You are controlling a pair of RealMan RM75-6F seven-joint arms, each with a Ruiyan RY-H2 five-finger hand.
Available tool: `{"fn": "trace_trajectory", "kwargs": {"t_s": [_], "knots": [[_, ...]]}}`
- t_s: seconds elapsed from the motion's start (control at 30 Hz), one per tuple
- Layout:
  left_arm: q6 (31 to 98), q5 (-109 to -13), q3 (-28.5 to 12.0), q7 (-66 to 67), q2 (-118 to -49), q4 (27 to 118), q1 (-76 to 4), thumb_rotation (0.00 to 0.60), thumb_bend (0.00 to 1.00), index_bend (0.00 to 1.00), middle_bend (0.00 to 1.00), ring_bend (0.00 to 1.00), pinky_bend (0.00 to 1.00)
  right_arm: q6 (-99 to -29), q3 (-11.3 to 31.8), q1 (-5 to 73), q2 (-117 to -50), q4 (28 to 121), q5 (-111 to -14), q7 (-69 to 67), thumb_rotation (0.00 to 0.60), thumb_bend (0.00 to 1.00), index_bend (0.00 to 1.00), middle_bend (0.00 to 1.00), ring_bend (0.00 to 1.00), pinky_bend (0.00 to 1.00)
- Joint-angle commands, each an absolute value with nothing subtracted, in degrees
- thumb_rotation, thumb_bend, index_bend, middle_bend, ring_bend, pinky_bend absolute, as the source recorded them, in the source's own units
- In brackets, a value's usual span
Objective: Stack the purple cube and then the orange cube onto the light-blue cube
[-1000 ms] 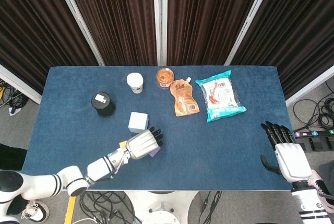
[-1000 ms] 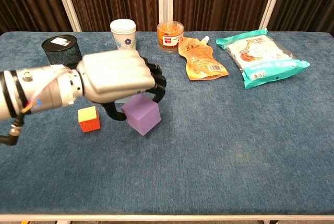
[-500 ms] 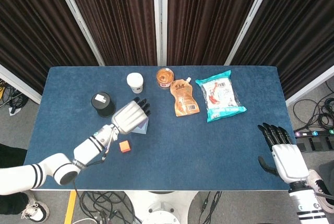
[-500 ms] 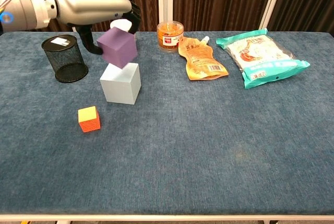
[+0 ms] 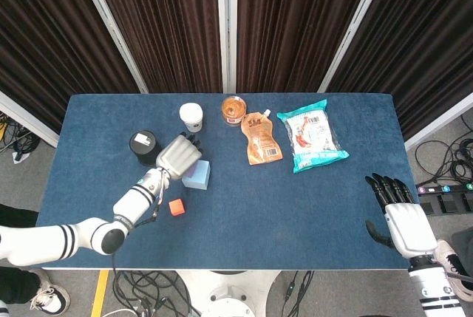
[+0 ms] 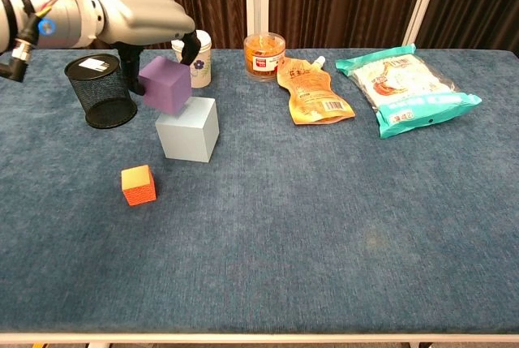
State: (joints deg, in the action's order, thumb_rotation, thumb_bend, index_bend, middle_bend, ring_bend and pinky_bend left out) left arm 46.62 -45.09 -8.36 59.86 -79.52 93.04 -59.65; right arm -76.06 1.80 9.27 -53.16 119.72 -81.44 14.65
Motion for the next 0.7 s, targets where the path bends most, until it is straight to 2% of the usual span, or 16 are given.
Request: {"fn": "trace_trajectory", "kwargs": {"t_s": [0.03, 0.23, 0.7], "knots": [[49.15, -37.8, -7.67, 61.43, -80.57, 95.76, -62.55, 0.6, 0.2, 0.59, 0.41, 0.27, 0.38, -76.1, 1.84, 9.28, -53.1, 119.77, -81.43, 14.58, 0.6, 0.29, 0.0, 0.04, 0.0, 0.0], [51.04, -32.79, -8.64, 59.57, -81.43, 95.12, -65.03, 0.6, 0.2, 0.59, 0.41, 0.27, 0.38, -76.27, 2.0, 9.29, -53.17, 119.67, -81.11, 14.7, 0.6, 0.29, 0.0, 0.04, 0.0, 0.0], [57.79, -24.98, -6.81, 60.42, -83.31, 95.68, -67.89, 0.6, 0.2, 0.59, 0.41, 0.27, 0.37, -76.58, 2.11, 9.36, -53.93, 119.47, -80.56, 16.09, 0.6, 0.29, 0.0, 0.04, 0.0, 0.0]]}}
